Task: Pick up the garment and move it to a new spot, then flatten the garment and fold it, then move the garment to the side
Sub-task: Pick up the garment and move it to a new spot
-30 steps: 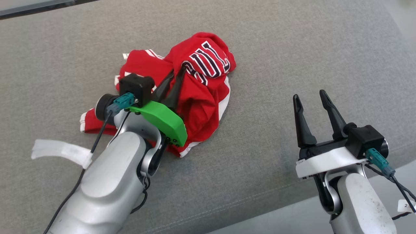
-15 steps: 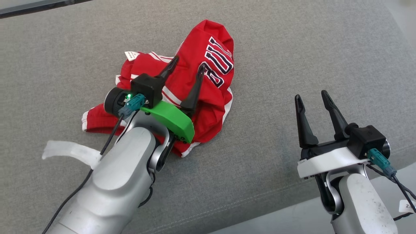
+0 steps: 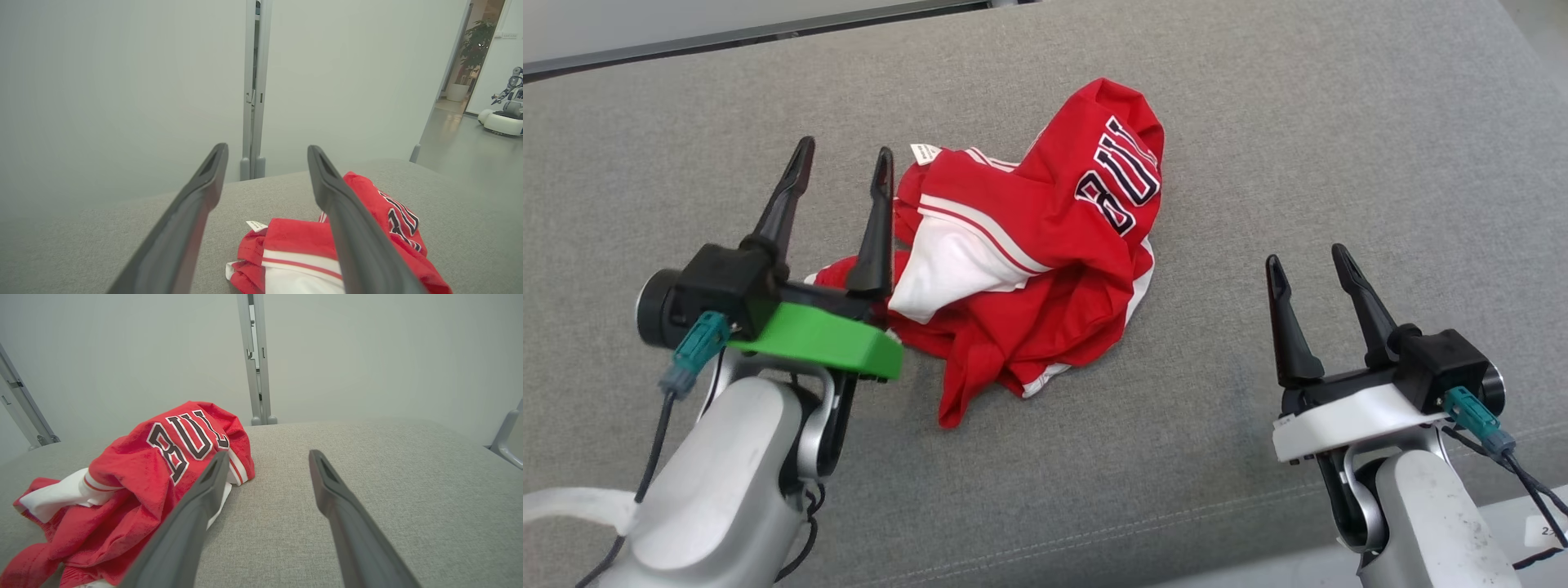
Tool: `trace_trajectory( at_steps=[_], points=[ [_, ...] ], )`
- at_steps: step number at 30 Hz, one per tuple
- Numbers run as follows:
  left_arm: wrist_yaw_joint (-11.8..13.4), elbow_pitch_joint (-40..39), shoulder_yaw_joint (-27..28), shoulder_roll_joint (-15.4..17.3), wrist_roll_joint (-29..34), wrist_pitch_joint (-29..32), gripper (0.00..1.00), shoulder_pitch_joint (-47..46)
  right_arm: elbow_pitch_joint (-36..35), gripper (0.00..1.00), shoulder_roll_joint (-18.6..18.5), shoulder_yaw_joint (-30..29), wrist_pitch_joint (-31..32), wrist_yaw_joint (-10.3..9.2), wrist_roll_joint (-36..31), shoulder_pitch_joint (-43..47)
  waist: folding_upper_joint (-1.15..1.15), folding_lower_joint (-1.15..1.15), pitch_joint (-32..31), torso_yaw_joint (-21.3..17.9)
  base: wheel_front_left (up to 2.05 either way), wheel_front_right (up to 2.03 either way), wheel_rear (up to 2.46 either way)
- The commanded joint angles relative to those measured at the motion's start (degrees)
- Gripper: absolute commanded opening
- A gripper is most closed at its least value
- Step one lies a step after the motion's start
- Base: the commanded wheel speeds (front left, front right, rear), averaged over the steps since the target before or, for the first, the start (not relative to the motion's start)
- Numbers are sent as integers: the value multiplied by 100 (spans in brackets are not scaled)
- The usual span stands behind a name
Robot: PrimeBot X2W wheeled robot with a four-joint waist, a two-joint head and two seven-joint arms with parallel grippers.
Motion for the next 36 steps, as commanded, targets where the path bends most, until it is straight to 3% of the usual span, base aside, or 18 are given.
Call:
trace_trajectory(
  at_steps=[1,6,15,25,36],
  points=[
    [86,-155,153,170,-58,-23,100,313,13,100,-18,7,-24,-2,-63,79,0,0,-108,115,0,0,0],
    [217,-460,564,480,-132,-51,100,946,44,100,-17,-32,-23,-2,-112,112,0,0,-170,216,0,0,0],
    [233,-729,1162,660,155,-49,100,1926,162,100,-17,-22,-23,-2,-159,242,0,0,-419,307,0,0,0],
    [100,-879,1826,410,470,-51,100,3003,318,100,-17,-2,-24,-2,-212,541,0,0,-819,380,0,0,0],
    [-103,-778,2046,197,658,-50,100,3251,359,100,-17,2,-23,-2,-231,667,0,0,-961,446,0,0,0]
  ],
)
